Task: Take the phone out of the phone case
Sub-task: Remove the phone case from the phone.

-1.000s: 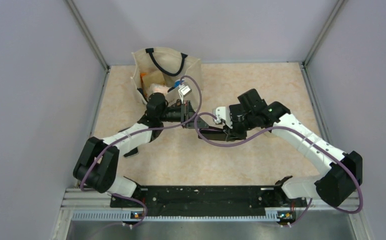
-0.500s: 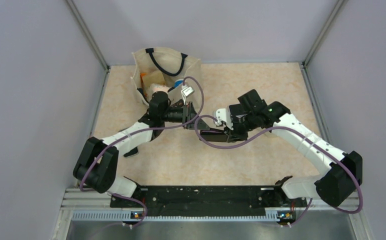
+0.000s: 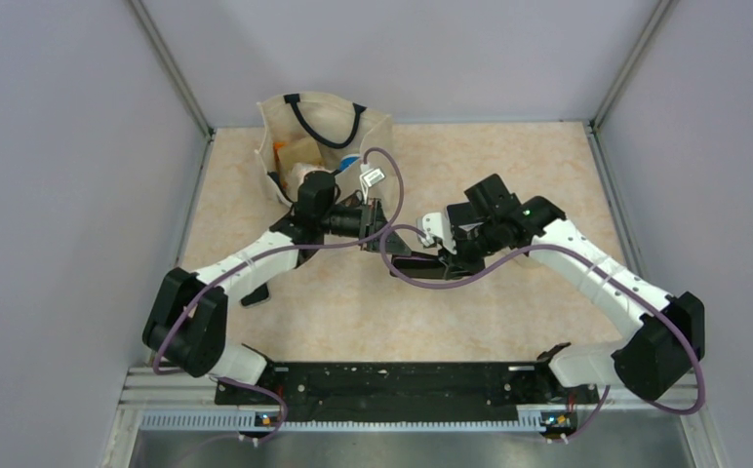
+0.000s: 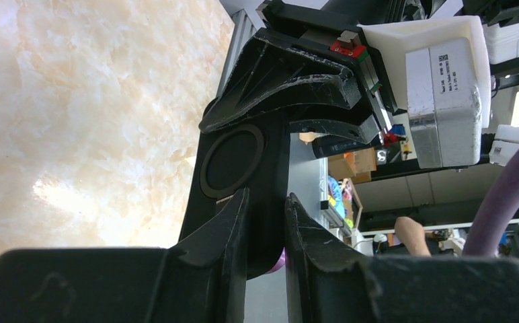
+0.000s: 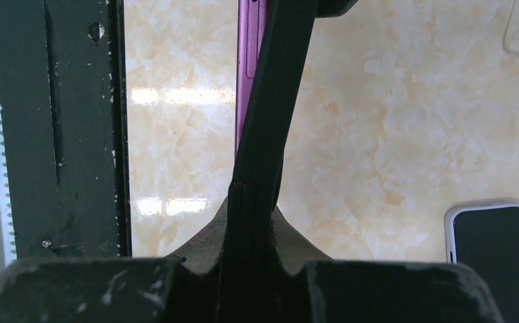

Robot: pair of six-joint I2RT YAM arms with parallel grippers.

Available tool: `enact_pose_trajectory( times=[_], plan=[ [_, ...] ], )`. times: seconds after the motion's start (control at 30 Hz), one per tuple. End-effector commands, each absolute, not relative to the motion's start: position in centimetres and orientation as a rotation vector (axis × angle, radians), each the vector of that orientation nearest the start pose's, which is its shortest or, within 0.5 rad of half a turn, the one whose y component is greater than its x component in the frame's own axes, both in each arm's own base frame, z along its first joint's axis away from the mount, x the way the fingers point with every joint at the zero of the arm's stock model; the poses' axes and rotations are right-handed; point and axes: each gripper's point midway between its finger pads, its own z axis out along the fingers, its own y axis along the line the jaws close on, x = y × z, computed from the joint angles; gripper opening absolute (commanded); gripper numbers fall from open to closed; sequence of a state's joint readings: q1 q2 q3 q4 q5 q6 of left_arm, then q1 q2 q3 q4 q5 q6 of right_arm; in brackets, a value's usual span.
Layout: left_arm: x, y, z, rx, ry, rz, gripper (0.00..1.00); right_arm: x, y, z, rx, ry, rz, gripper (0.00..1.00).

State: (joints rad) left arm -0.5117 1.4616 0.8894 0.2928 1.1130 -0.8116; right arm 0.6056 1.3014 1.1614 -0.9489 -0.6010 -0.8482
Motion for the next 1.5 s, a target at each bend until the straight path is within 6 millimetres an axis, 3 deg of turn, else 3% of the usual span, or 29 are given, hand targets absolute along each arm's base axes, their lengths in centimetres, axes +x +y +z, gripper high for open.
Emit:
enact_pose_trajectory(
  times=[0.0,0.2,0.37,0.43,0.53,0.6,0.73,1.0,1.2,1.33,1.47],
  plan=[
    [25.5,-31.9,18.5,0.489,2.181,-1.542,0.00,16.7,29.6,29.9,-1.766,0.986,0.971,0.00],
    [25.2,-32.2,20.4,0.677,2.080,-1.561,0.00,16.4,29.3,29.2,-1.777,1.015,0.993,0.00],
    [23.8,-31.8,22.8,0.874,1.982,-1.598,0.00,17.7,28.9,27.4,-1.775,1.124,0.932,0.00],
    [23.2,-31.4,23.6,0.940,1.944,-1.599,0.15,18.1,28.7,26.9,-1.760,1.167,0.931,0.00],
    [22.5,-30.5,25.1,1.030,1.872,-1.574,0.55,18.9,28.4,26.4,-1.722,1.226,0.929,0.00],
    [21.8,-29.9,25.9,1.103,1.820,-1.541,0.75,19.4,28.2,26.0,-1.701,1.263,0.922,0.00],
    [20.7,-28.5,26.8,1.206,1.745,-1.451,0.90,20.1,28.1,26.0,-1.662,1.306,0.927,0.00],
    [18.5,-26.4,26.9,1.325,1.661,-1.314,0.96,21.0,28.2,26.0,-1.599,1.370,0.975,0.00],
    [18.2,-25.4,25.5,1.403,1.614,-1.198,0.95,21.0,28.3,26.8,-1.559,1.377,1.063,0.00],
    [18.5,-25.1,24.9,1.451,1.569,-1.119,0.88,21.1,28.3,27.4,-1.528,1.382,1.142,0.00],
    [19.5,-25.3,25.3,1.462,1.521,-1.055,0.73,20.8,28.5,27.3,-1.524,1.384,1.198,0.00]
  ],
)
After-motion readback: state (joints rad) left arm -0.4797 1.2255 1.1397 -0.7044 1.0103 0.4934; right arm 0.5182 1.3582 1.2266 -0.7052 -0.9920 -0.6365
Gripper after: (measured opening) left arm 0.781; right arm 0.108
